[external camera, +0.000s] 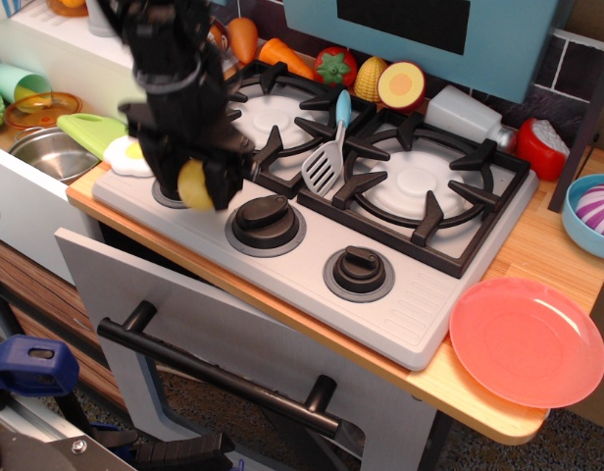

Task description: Put potato on plate

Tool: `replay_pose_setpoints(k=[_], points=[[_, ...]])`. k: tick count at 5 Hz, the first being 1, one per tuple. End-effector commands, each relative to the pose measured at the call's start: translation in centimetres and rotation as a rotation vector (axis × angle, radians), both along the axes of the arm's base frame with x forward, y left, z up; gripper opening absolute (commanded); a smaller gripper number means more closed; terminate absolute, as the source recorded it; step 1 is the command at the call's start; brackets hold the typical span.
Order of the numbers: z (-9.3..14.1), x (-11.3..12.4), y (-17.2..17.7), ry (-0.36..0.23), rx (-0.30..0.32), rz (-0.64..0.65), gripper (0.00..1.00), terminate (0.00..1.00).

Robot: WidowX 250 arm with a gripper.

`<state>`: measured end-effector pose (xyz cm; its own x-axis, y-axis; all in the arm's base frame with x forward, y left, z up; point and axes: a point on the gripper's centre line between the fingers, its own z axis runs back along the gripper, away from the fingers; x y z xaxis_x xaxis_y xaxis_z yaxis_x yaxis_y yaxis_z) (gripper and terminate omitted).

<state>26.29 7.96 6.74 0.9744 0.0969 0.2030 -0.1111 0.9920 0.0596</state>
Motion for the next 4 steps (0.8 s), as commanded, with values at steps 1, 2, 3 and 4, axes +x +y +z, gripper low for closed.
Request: replay_pose_setpoints(k=[1,2,3,4], points=[[5.0,0.4,-2.6,-0.049,0.042,-0.029,0.00,0.00],[5.5,0.3,-7.3,-0.044,-0.017,-0.065,0.00,0.00],[5.0,0.6,-11.9,-0.055,-0.058,-0.111,0.00,0.00],[4.2,2.0,-16.2,-0.077,-0.139,-0.107,0.00,0.00]])
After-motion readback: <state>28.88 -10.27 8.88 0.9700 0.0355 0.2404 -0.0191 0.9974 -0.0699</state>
